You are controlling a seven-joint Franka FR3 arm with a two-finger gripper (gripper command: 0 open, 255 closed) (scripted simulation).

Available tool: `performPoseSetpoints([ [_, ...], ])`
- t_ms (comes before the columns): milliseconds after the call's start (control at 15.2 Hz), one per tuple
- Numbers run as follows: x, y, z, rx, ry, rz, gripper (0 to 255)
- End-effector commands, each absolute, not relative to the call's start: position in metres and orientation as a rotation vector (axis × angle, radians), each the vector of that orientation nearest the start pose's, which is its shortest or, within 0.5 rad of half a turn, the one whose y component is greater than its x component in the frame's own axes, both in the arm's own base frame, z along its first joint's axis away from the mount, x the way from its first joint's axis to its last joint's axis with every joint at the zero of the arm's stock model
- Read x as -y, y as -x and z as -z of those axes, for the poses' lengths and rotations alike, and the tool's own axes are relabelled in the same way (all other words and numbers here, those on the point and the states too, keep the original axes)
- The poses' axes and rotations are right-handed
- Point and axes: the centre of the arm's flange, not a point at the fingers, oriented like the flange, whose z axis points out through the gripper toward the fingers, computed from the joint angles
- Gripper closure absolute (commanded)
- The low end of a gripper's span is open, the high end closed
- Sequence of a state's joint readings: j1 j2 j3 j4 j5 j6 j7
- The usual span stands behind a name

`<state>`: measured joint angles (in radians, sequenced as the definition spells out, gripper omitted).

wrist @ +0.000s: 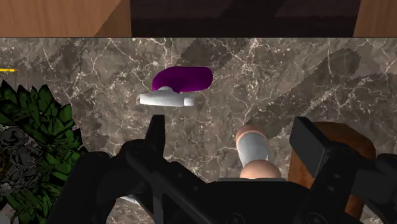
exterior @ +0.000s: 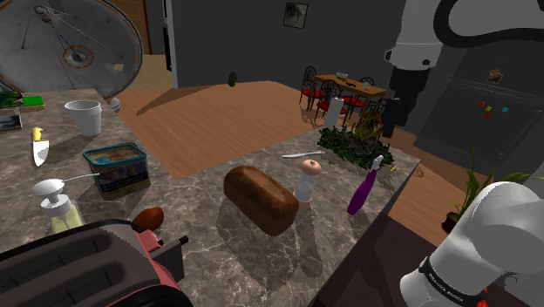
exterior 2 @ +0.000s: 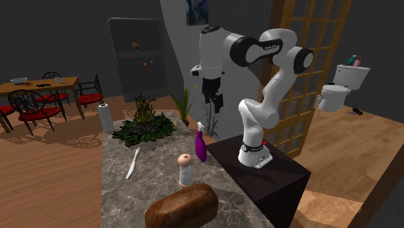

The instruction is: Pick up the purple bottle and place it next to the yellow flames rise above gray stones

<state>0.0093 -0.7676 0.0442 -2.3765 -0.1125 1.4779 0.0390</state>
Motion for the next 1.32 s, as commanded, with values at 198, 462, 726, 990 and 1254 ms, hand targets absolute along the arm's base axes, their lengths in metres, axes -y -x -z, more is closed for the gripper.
performPoseSetpoints([
  [198,-0.014,-0.286,-0.529,-0.435,3.313,-0.054,0],
  [462,-0.022,-0.277,-0.474,-1.017,3.246,0.160,0],
  [726,-0.027,-0.278,-0.417,-1.585,3.052,0.377,0],
  [990,-0.025,-0.289,-0.361,-2.113,2.732,0.587,0],
  [1254,-0.016,-0.298,-0.325,-2.390,2.492,0.702,0],
])
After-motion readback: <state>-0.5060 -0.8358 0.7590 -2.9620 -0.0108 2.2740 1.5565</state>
